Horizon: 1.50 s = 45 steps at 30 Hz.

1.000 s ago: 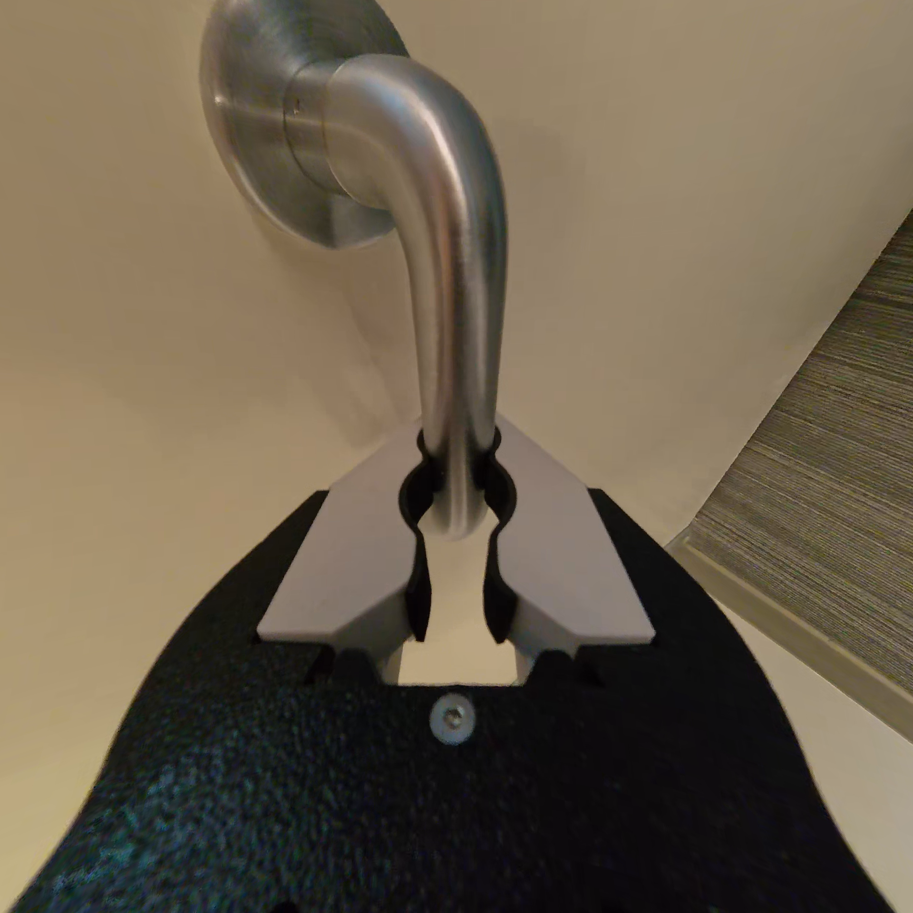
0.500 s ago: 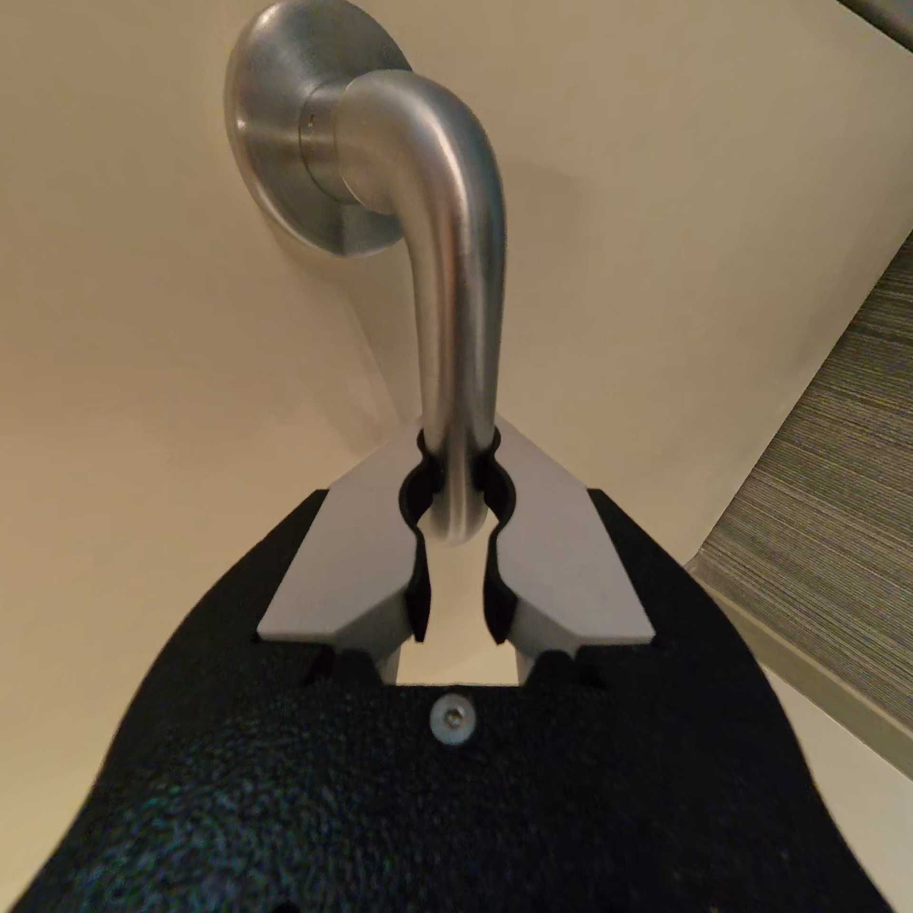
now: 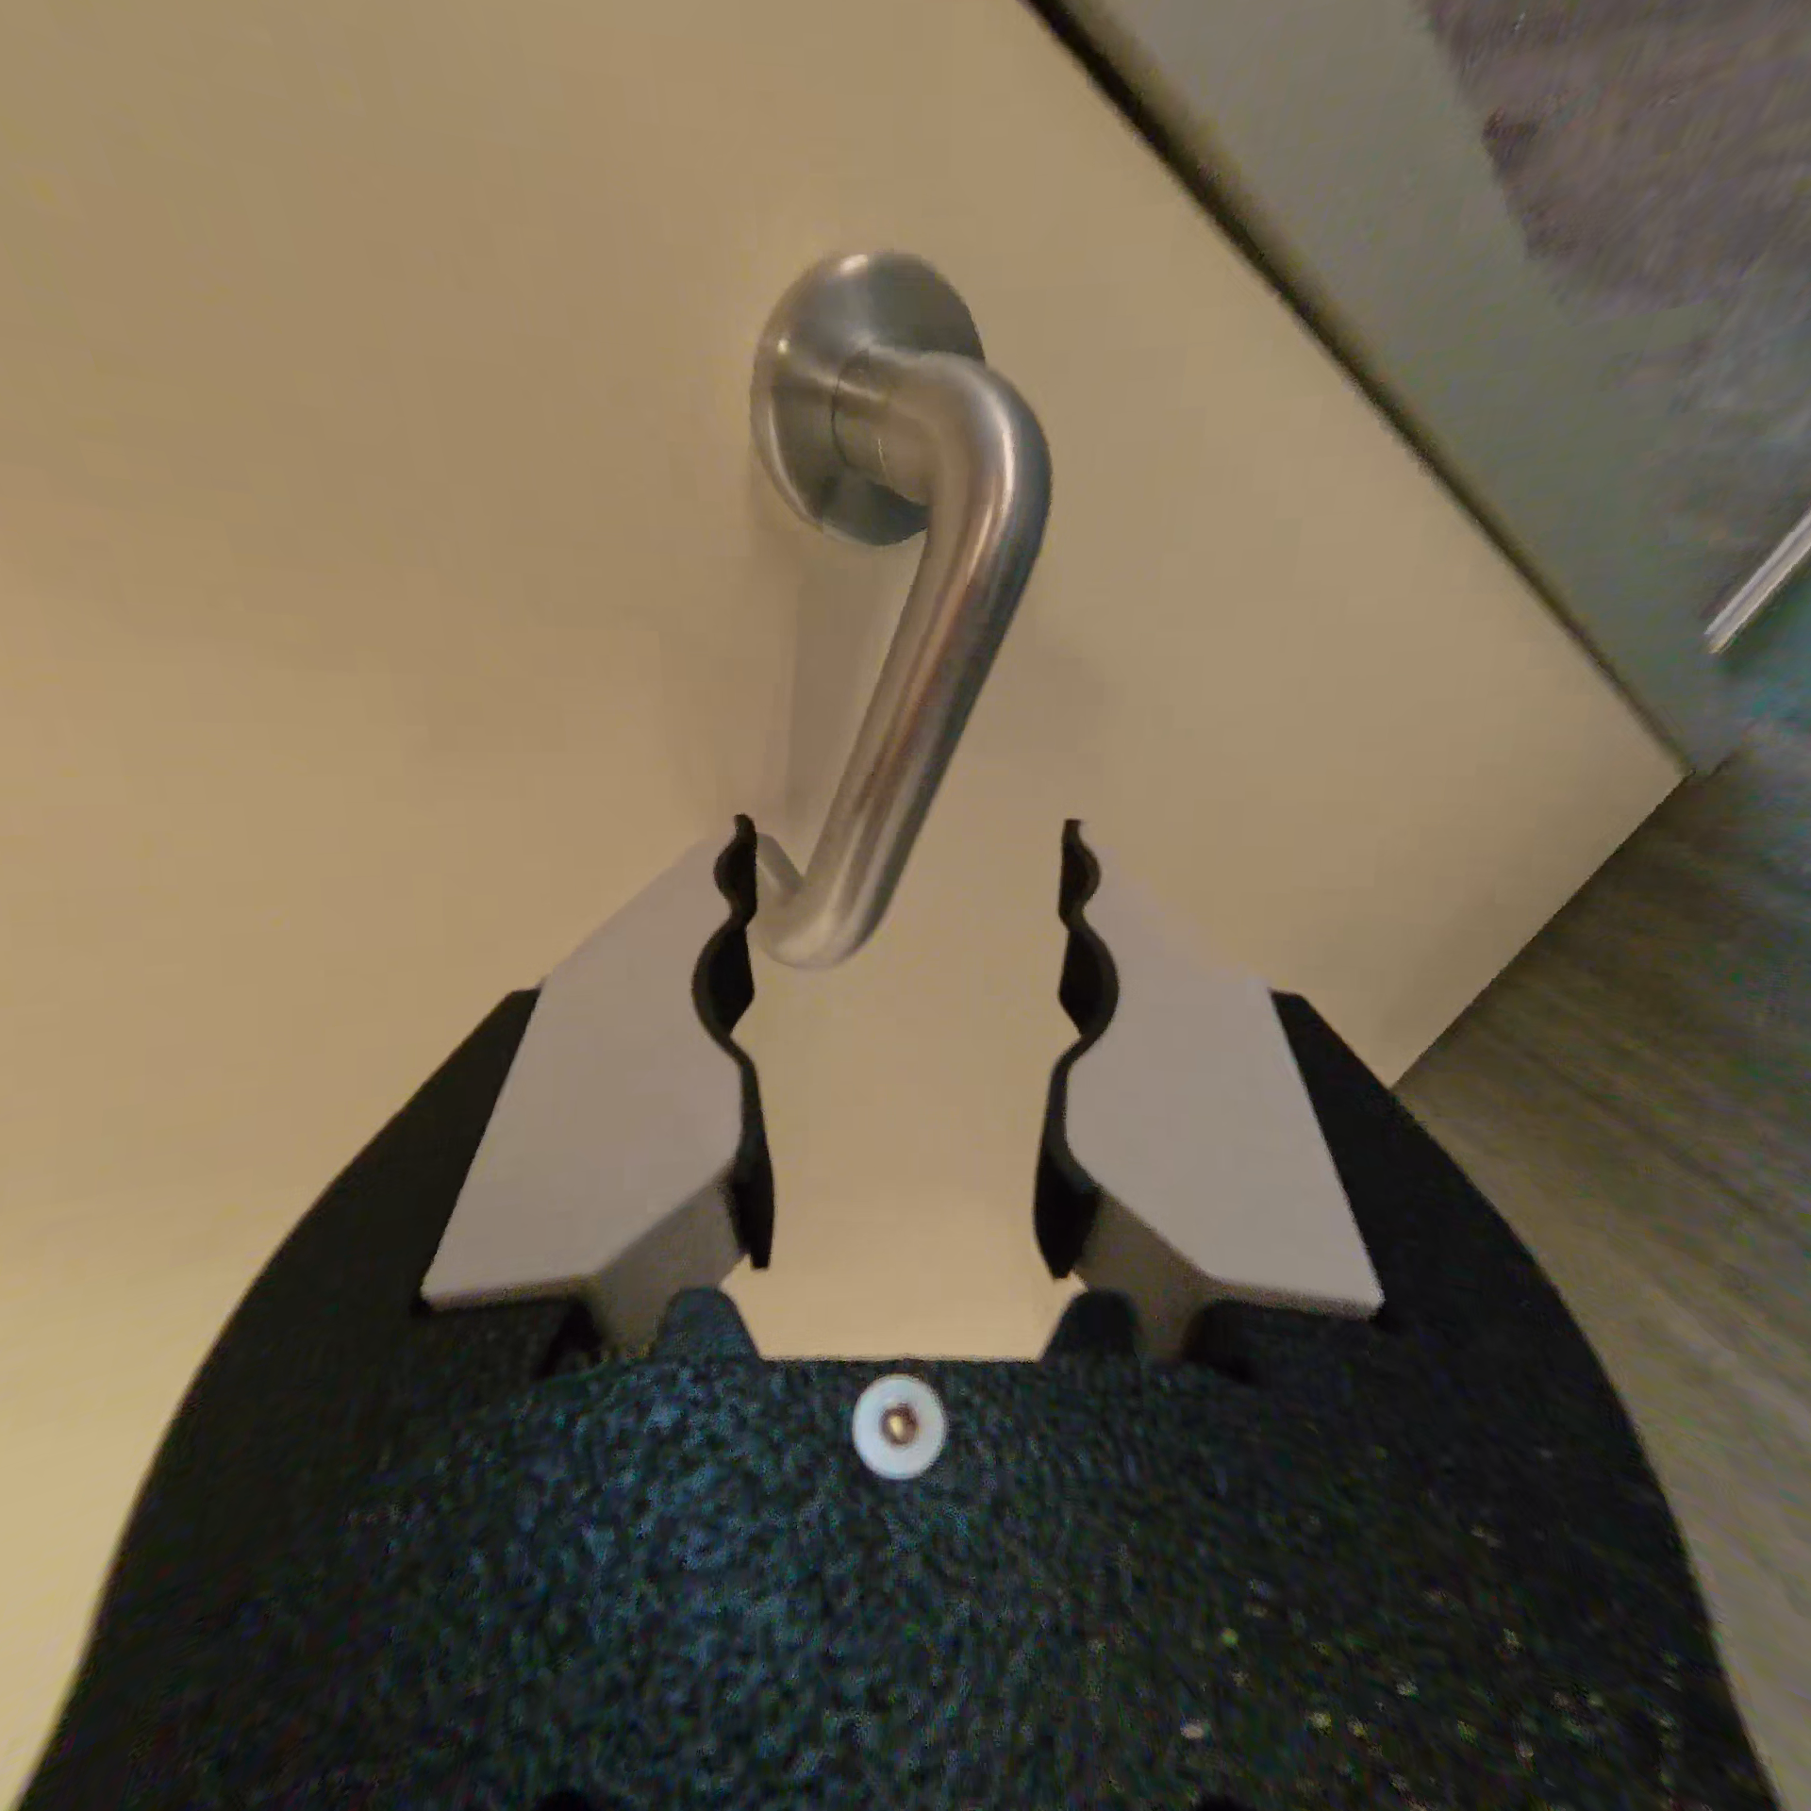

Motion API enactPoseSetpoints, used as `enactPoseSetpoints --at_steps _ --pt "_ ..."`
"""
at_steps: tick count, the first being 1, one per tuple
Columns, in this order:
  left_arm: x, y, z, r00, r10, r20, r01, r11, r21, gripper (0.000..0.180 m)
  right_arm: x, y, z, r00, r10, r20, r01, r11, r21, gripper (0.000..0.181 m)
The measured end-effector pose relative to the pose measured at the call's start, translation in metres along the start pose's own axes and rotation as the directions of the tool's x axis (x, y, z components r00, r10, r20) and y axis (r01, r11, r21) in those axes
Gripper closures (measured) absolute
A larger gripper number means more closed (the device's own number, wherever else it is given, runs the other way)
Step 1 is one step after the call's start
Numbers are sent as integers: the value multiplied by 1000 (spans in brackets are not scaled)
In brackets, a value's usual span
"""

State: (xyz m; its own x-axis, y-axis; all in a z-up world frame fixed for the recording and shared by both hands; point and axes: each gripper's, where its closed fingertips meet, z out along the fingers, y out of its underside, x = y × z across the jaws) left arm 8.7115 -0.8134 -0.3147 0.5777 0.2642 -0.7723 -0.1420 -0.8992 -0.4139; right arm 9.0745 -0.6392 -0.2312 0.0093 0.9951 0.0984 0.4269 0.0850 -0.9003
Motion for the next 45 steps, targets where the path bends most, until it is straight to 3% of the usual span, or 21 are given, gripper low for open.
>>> enactPoseSetpoints --at_steps 2,7,13,22,32,41,45 --pt "8 -12 -22 995 -90 -40 92 995 47 116 6 2 -5 999 15 -32 -14 1000 9 128" --pt "34 -59 -83 916 -317 -244 354 927 127 81 39 3 -24 985 54 -163 -48 998 45 102" --pt "38 -84 -145 812 -479 -334 554 812 182 75 54 8 -35 979 70 -191 -57 996 73 84" --pt "25 -62 -199 796 -540 -273 597 775 209 75 13 12 -37 980 92 -178 -83 995 57 67" --pt "41 -9 -270 735 -584 -343 661 730 172 74 -83 1 -42 997 13 -78 -11 1000 25 60" --pt "58 18 -316 756 -533 -381 628 754 191 74 -136 6 -76 998 -6 -69 7 1000 7 66" --pt "49 9 -304 844 -435 -314 514 822 245 80 -122 7 -87 994 -22 -104 22 1000 4 68"
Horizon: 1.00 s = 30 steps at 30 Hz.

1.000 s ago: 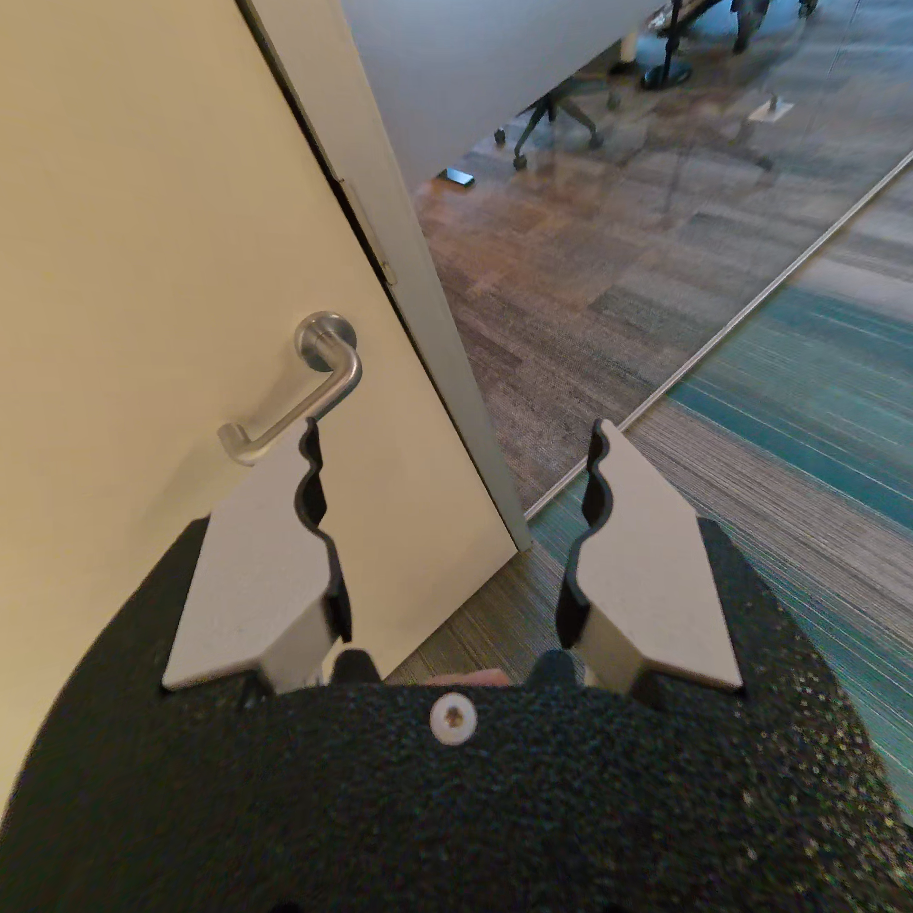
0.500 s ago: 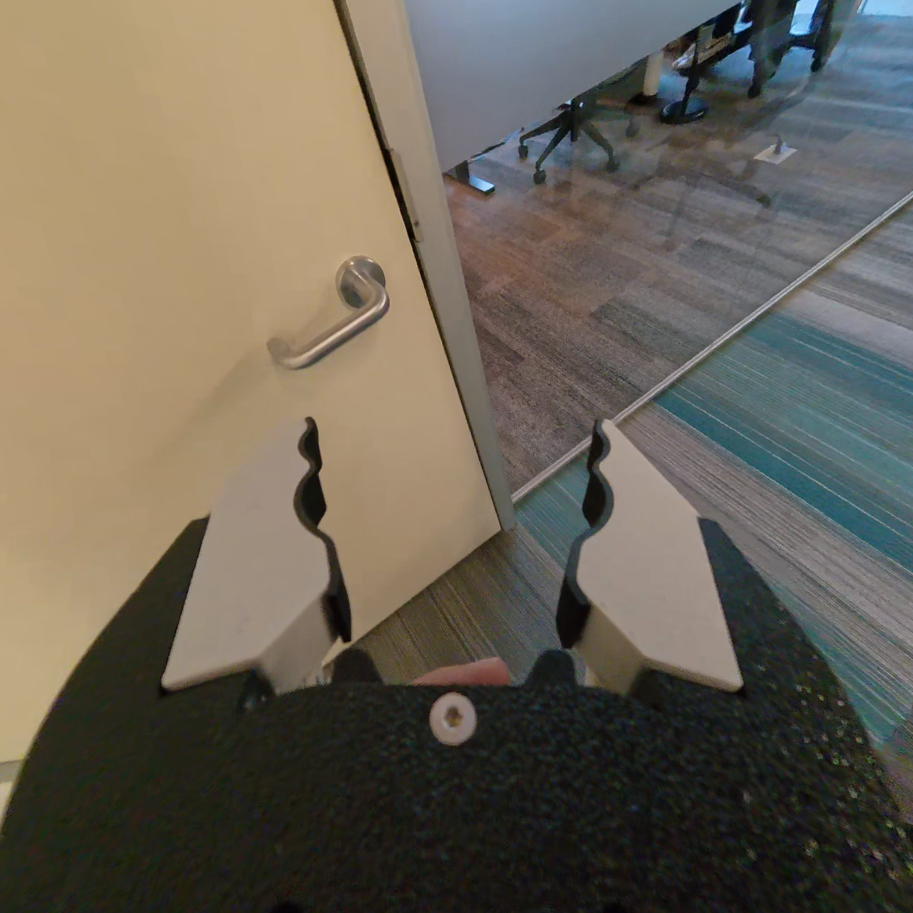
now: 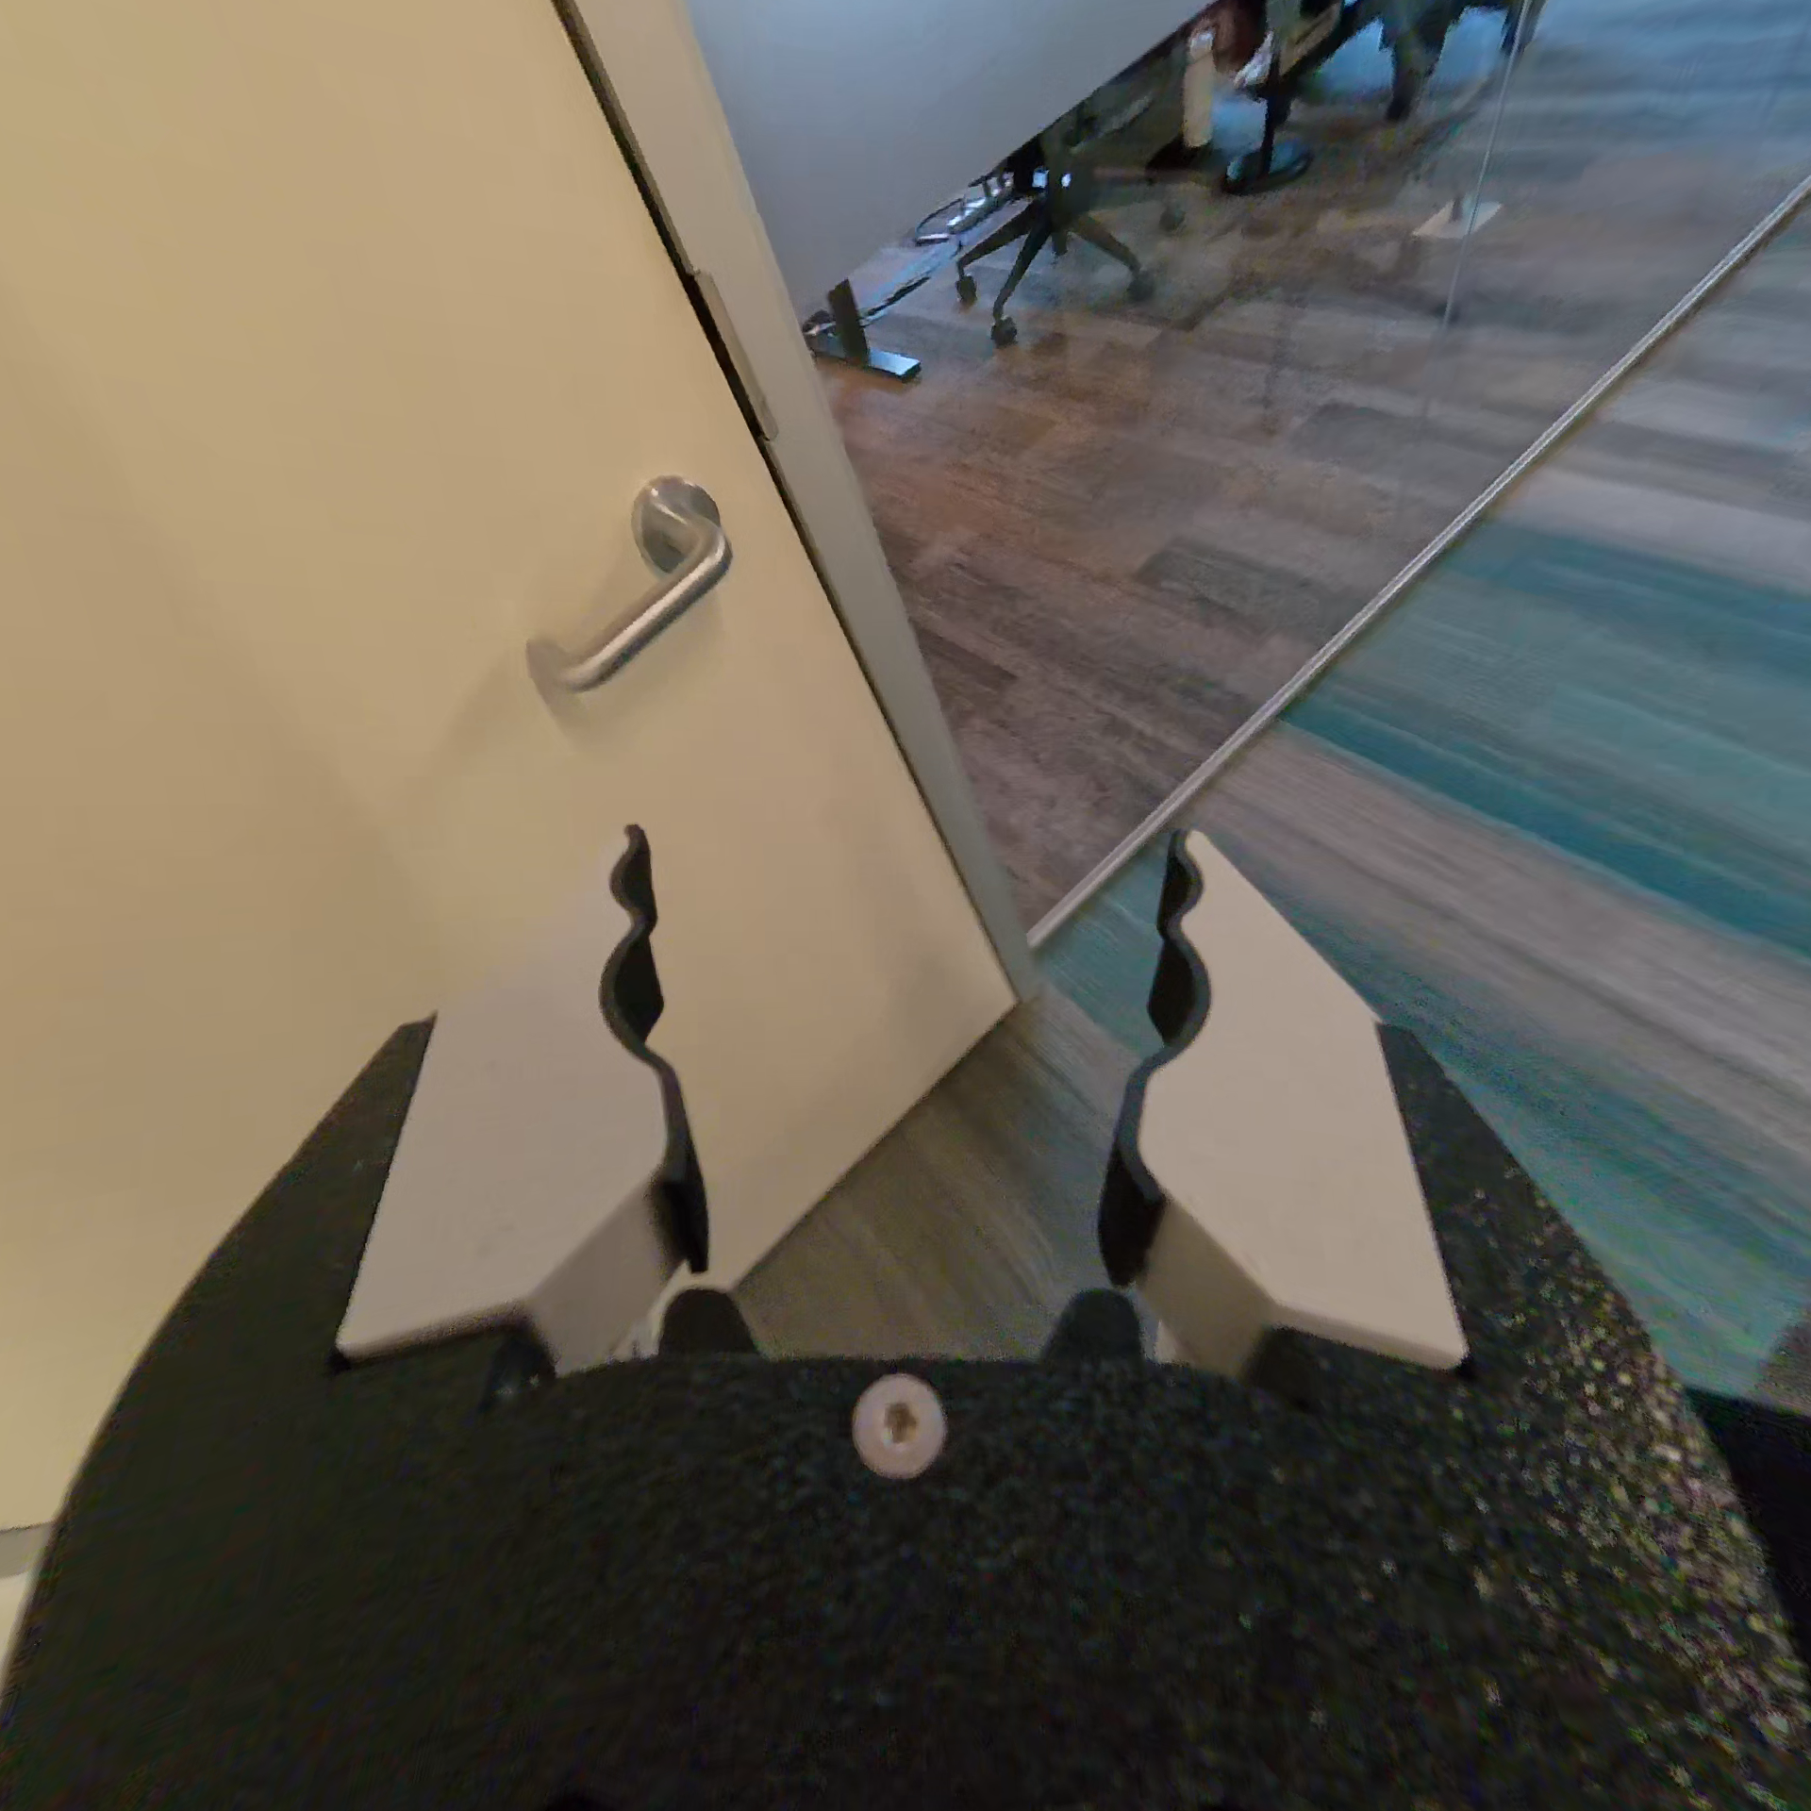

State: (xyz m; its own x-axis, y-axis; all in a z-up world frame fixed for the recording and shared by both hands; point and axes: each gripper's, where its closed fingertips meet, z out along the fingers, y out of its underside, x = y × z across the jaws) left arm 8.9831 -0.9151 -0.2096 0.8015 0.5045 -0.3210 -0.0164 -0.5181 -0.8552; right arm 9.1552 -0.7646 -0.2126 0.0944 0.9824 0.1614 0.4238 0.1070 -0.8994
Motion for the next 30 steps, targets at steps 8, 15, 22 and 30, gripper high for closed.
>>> enactPoseSetpoints --at_steps 8,15,22,30 --pt "-62 -12 99 859 482 173 -453 872 -183 86 70 22 3 998 -11 -68 9 1000 -23 72" --pt "-116 0 209 669 710 221 -593 688 -417 104 155 30 31 998 13 -64 -14 1000 -6 76" --pt "-124 24 268 691 720 70 -599 624 -502 103 182 29 77 1000 -9 26 10 999 -36 76" --pt "-164 63 303 696 711 100 -519 594 -615 115 187 17 129 998 -30 61 35 996 -78 84"
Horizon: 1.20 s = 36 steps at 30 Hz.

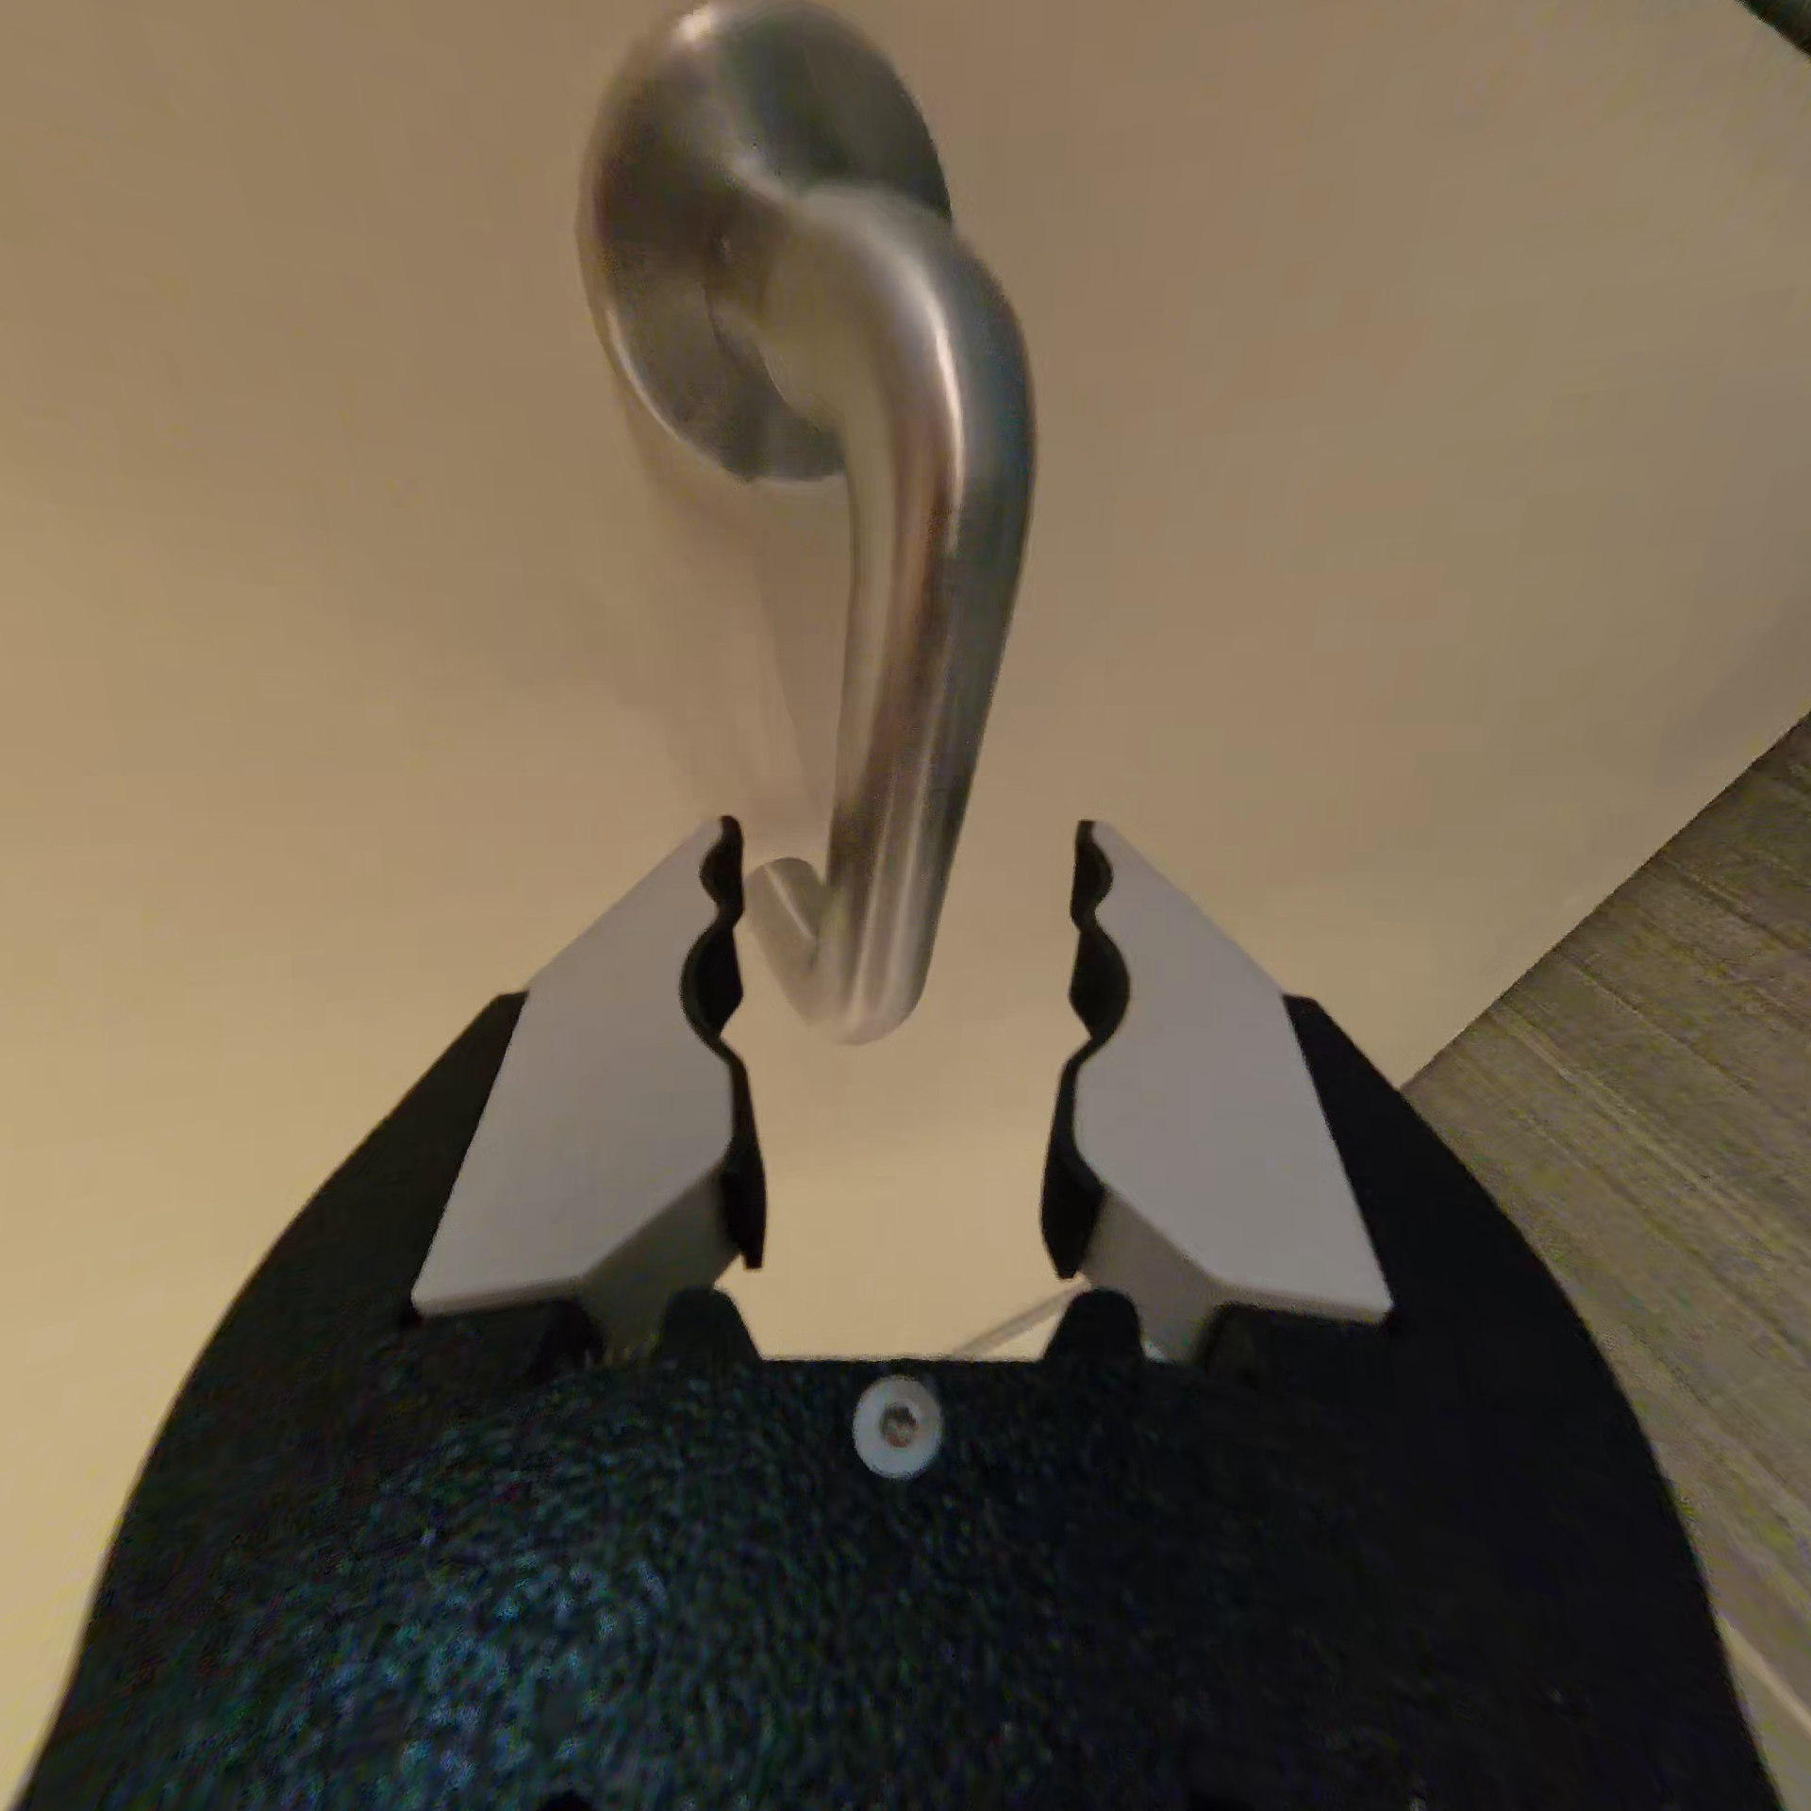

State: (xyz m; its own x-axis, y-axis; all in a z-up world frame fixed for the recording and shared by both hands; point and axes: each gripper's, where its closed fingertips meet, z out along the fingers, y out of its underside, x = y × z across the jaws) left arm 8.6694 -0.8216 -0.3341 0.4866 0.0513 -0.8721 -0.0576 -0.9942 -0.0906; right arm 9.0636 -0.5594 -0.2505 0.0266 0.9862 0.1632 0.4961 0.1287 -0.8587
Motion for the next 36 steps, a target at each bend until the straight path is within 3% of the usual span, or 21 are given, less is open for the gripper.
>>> enactPoseSetpoints --at_steps 6,10,12,14,19,25,36 --pt "-9 6 22 993 -97 72 96 995 12 155 7 -18 33 1000 -2 11 3 1000 -17 84" --pt "-10 4 28 979 -163 121 158 986 54 159 9 -23 51 999 25 24 -24 999 -31 85" --pt "10 0 36 967 -252 31 249 966 67 162 5 -22 59 999 35 34 -33 999 -40 87" --pt "33 -9 44 926 -370 -74 375 924 72 167 0 -17 65 998 26 50 -23 998 -65 87" --pt "45 -19 47 829 -549 -104 557 827 71 170 -6 -10 67 998 18 57 -13 996 -88 88" --pt "55 -18 31 853 -499 -149 515 852 95 169 -17 3 66 996 8 88 4 990 -138 89" --pt "109 24 -69 896 -383 -225 418 898 138 169 -36 -9 21 992 -23 121 26 1000 -17 93"
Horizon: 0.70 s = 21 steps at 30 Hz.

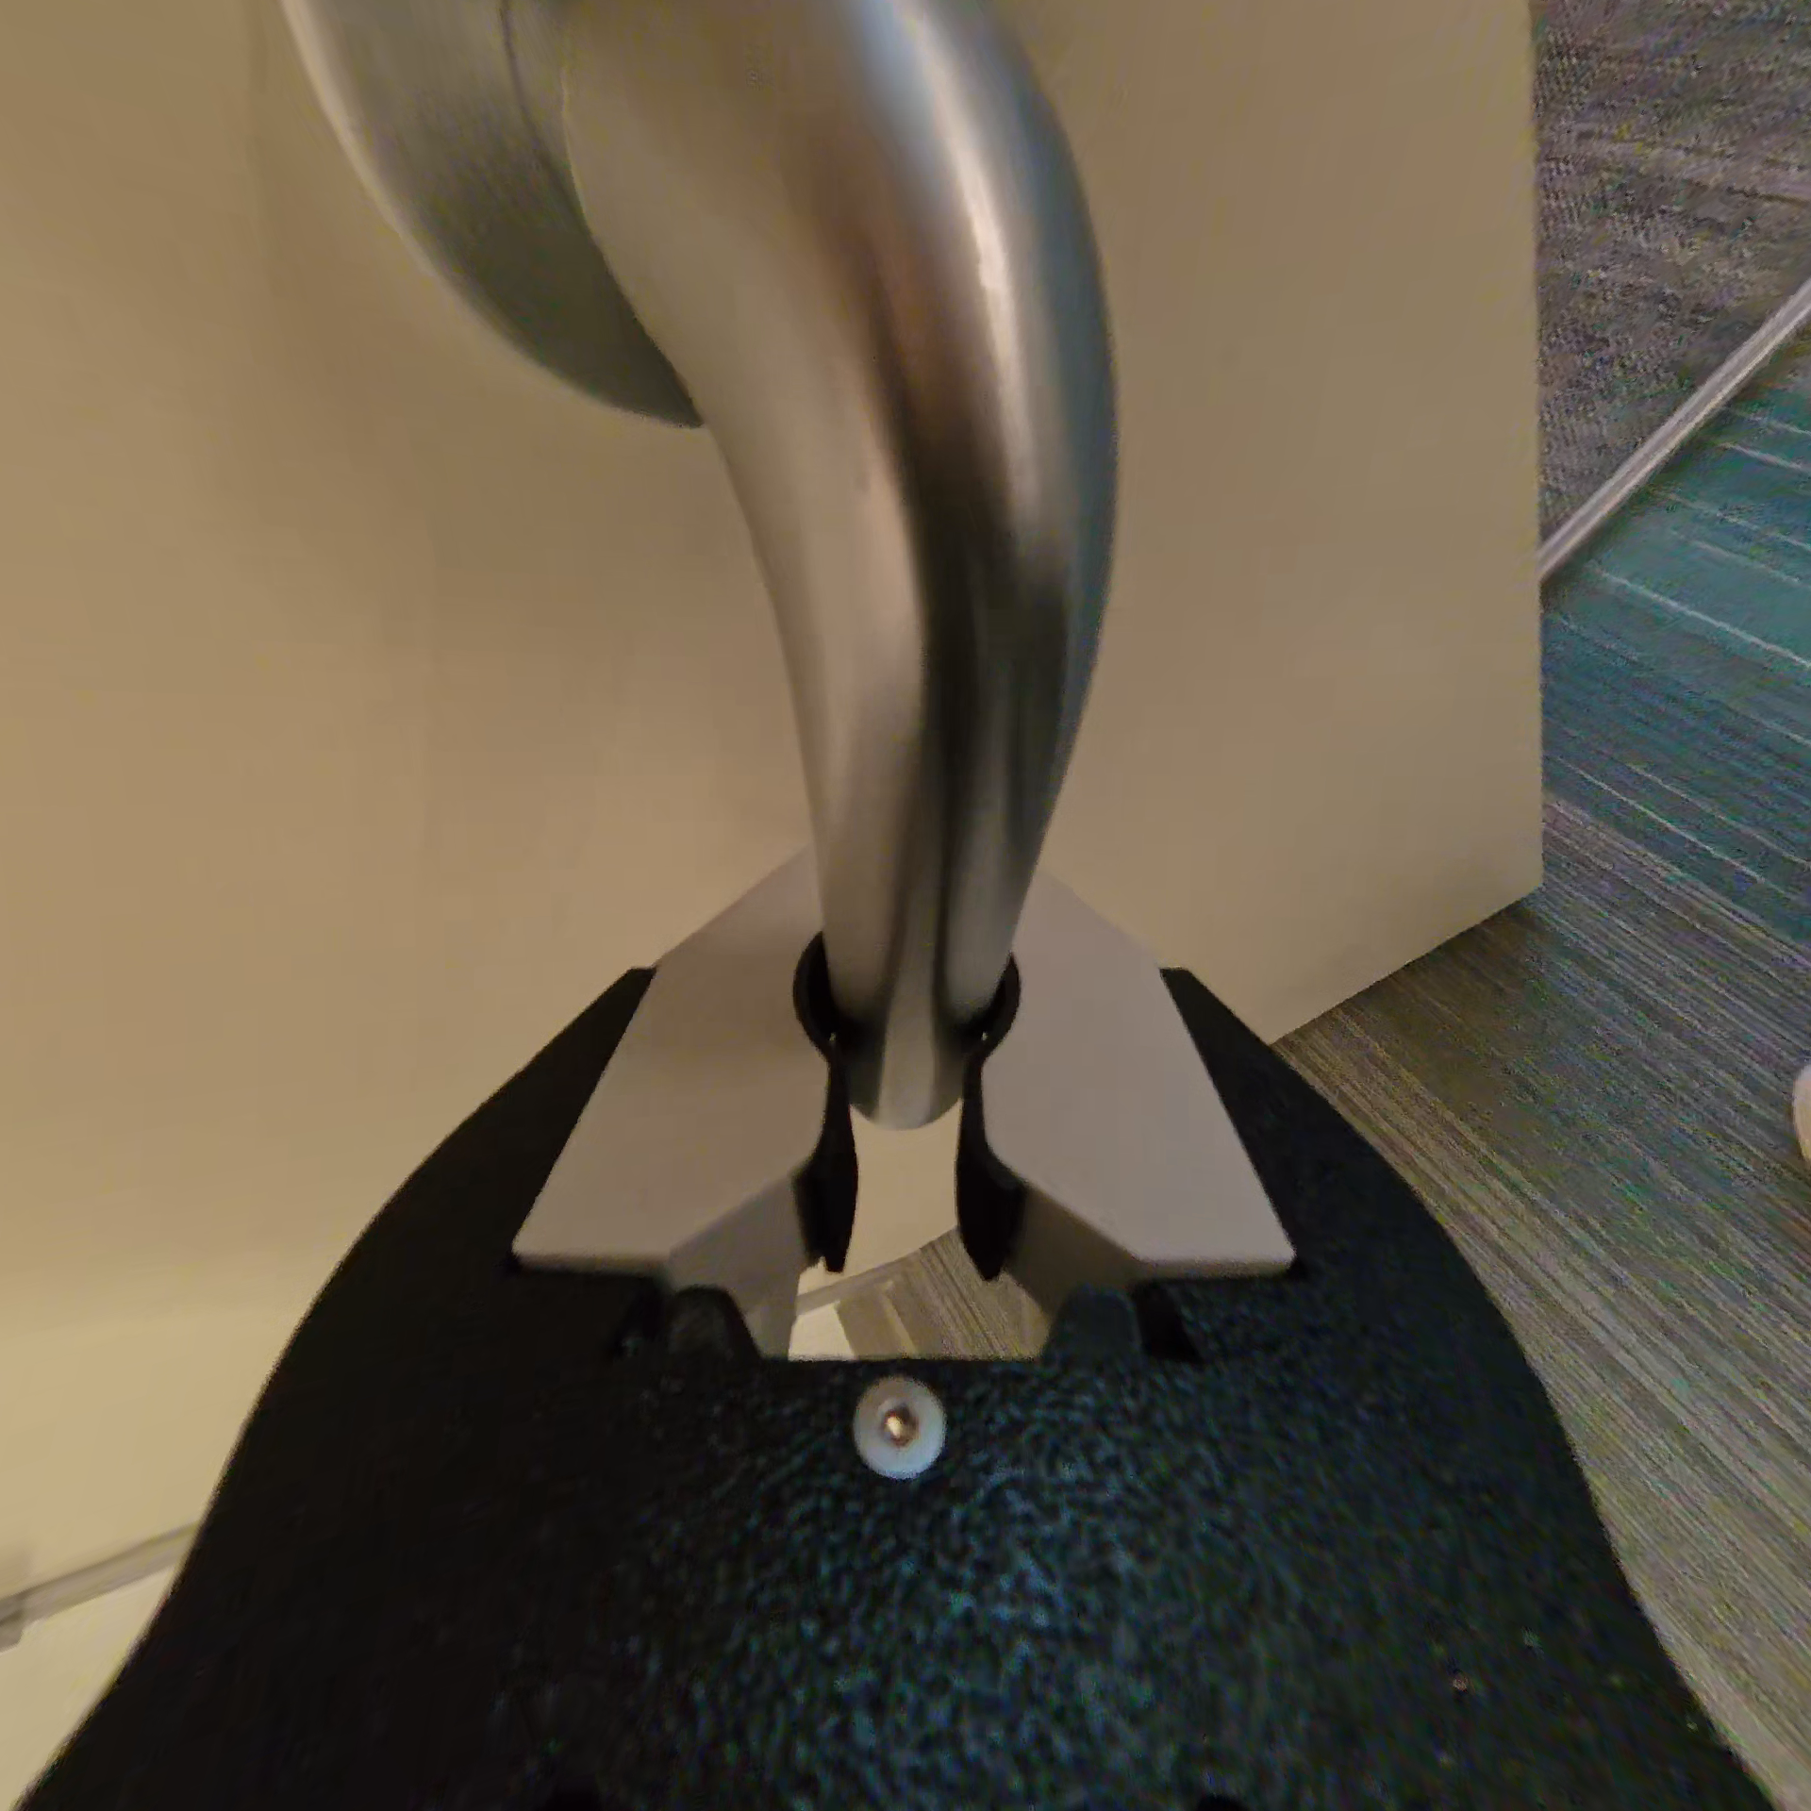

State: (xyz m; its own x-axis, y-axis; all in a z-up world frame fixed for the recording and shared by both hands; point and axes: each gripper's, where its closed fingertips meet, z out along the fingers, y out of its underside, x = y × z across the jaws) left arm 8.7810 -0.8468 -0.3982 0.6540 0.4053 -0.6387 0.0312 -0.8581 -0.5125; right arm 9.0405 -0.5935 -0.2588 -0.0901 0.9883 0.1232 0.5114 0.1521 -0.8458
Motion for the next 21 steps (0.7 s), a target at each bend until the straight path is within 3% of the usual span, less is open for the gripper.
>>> enactPoseSetpoints --at_steps 4,9,15,21 --pt "13 31 -55 997 58 46 -58 998 10 170 -17 2 -23 997 -31 71 27 999 47 95" --pt "2 75 -132 923 318 217 -321 947 -23 171 -51 10 -45 979 -97 179 79 992 103 98" --pt "-6 130 -220 712 648 270 -639 757 -133 172 -113 -2 -55 916 -178 359 128 979 159 100" --pt "4 208 -290 630 762 149 -742 648 -171 169 -185 -21 -71 817 -321 479 222 942 253 101"
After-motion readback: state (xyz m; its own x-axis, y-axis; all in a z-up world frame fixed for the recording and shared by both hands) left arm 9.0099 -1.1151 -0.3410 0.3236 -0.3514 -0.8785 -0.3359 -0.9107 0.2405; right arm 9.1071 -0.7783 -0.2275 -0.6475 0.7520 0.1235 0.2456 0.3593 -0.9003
